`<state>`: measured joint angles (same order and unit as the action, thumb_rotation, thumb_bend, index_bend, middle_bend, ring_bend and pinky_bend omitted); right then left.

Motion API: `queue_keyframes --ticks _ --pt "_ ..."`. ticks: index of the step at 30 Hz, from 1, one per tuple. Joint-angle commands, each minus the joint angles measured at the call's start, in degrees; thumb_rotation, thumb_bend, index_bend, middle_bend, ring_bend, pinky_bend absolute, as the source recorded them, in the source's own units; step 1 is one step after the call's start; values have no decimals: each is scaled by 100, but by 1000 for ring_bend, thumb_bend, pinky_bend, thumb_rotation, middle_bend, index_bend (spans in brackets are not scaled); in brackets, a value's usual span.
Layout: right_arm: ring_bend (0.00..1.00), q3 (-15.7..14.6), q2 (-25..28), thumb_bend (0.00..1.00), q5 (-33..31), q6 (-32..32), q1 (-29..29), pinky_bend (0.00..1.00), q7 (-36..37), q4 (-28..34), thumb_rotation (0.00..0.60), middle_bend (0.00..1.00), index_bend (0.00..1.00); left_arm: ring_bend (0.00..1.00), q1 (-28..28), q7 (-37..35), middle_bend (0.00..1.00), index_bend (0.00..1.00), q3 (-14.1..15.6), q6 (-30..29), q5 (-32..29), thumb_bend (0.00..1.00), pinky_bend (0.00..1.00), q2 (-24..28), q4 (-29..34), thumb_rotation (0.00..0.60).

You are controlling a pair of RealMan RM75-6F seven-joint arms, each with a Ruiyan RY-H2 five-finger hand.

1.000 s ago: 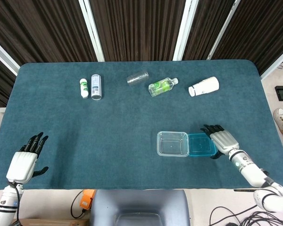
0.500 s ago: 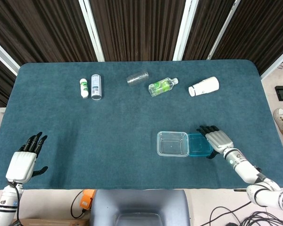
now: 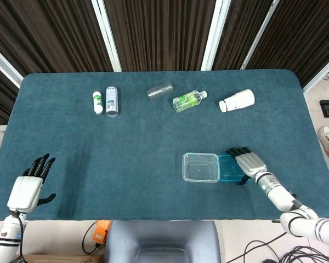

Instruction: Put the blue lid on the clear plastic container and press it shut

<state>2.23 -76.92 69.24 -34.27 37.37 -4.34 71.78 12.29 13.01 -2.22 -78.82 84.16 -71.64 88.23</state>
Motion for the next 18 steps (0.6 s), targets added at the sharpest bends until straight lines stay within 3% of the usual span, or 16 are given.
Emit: queue_keyframes --ticks 1,3,11,18 --pt "158 -11 -36 120 5 -5 11 155 3 -33 600 203 99 83 1 -11 0 85 0 3 -2 420 333 6 3 600" --pt "184 -22 -71 121 19 -24 12 191 5 -69 600 219 118 84 0 -29 0 85 0 -2 5 421 334 10 8 600" --pt "451 -52 -116 187 110 -170 -38 458 88 -141 600 405 376 86 12 -48 0 85 -1 31 -10 421 334 20 8 600" --pt "494 -59 31 201 321 -494 -189 484 347 -66 600 441 407 87 17 -65 0 85 4 48 -14 420 334 32 19 600"
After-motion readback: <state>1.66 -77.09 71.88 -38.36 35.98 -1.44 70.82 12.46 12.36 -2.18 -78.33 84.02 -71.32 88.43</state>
